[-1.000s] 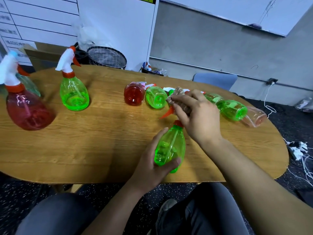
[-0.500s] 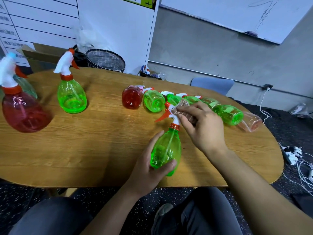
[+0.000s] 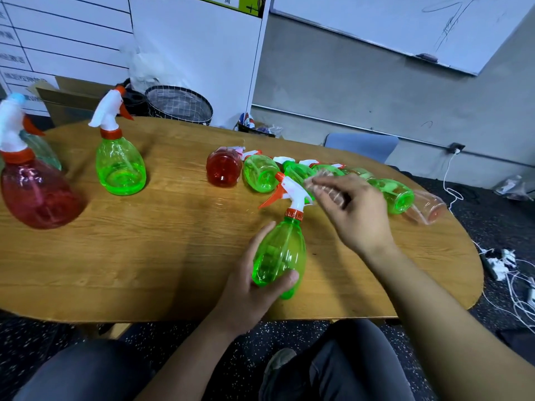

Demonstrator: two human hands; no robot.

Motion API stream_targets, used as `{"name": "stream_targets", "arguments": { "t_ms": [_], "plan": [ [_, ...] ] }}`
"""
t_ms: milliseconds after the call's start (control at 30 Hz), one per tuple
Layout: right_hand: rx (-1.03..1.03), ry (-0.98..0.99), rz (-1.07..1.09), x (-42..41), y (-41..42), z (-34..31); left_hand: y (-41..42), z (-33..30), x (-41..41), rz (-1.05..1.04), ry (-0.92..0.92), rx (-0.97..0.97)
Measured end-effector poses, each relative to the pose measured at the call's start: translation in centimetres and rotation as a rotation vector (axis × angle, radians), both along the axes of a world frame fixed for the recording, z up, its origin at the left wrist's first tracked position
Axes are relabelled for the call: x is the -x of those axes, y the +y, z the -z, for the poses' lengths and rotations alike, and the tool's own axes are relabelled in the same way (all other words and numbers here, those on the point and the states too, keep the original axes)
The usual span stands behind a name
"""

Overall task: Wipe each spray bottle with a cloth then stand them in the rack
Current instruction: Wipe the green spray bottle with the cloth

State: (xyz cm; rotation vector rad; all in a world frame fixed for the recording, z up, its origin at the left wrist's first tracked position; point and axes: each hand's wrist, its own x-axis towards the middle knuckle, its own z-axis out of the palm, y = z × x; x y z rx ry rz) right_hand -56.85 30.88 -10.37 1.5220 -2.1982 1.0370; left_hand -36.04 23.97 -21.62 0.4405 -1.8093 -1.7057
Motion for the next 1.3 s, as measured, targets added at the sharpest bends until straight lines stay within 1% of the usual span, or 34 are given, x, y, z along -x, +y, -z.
{"name": "stream_targets", "arguments": {
  "t_ms": [67, 100, 133, 233, 267, 433, 500, 600, 633, 700, 767, 800, 933, 1000, 1100, 1133, 1167, 1200, 1233, 1300],
  "plan": [
    [0.080, -0.247, -0.077, 0.4, -1.7, -1.4, 0.0, 0.0, 0.0, 0.002, -0.008, -0.001],
    [0.068, -0.322, -0.115, 0.4, -2.6, -1.9, 0.0, 0.1, 0.1, -0.002, -0.014, -0.002],
    [0.020, -0.330, -0.133, 0.3, -3.4, -2.3, 0.0, 0.1, 0.1, -0.005, -0.019, -0.006],
    [-0.185, -0.219, -0.119, 0.0, -4.7, -2.1, 0.0, 0.0, 0.0, 0.004, -0.034, -0.025],
    [-0.214, -0.236, -0.111, 0.0, -4.9, -1.8, 0.0, 0.0, 0.0, 0.002, -0.035, -0.024],
    [-0.169, -0.507, -0.190, 0.5, -3.5, -0.3, 0.0, -0.1, -0.4, -0.017, -0.011, -0.032],
    [-0.229, -0.569, -0.211, 1.0, -2.4, -0.8, 0.1, -0.2, -0.5, -0.025, 0.000, -0.058],
    [-0.411, -0.544, -0.191, 2.3, -0.6, -2.7, 0.0, -0.3, -0.4, -0.015, 0.000, -0.072],
    [-0.402, -0.558, -0.183, 2.4, -0.4, -3.4, 0.0, -0.2, -0.3, -0.010, -0.003, -0.064],
    [-0.220, -0.602, -0.184, 1.7, -0.8, -3.9, 0.0, -0.2, 0.0, -0.004, -0.006, -0.050],
    [-0.039, -0.537, -0.154, 0.7, -2.2, -3.4, 0.2, -0.3, 0.1, 0.007, -0.009, -0.043],
    [-0.020, -0.492, -0.160, 0.3, -2.8, -2.8, 0.3, -0.3, 0.1, 0.011, -0.013, -0.034],
    [-0.109, -0.331, -0.104, -0.6, -4.0, -0.6, 0.5, -0.3, -0.1, -0.021, -0.016, -0.003],
    [-0.138, -0.324, -0.096, -0.1, -3.8, -0.3, 0.4, -0.5, -0.2, -0.028, -0.009, -0.021],
    [-0.236, -0.373, -0.108, 1.4, -2.8, 0.0, 0.2, -0.6, -0.2, -0.036, 0.021, -0.092],
    [-0.227, -0.390, -0.118, 1.7, -2.3, 0.3, 0.1, -0.7, -0.3, -0.039, 0.026, -0.105],
    [-0.171, -0.427, -0.128, 1.7, -1.8, 0.7, 0.1, -0.8, -0.2, -0.043, 0.028, -0.104],
    [-0.071, -0.517, -0.141, 1.4, -1.3, 1.4, 0.2, -0.8, -0.1, -0.048, 0.032, -0.099],
    [0.053, -0.684, -0.148, 0.9, -0.7, 2.3, 0.1, -0.7, 0.0, -0.057, 0.033, -0.098],
    [0.283, -1.116, -0.141, -1.0, 0.3, 4.7, 0.1, -0.6, 0.1, -0.084, 0.040, -0.112]
  ]
}}
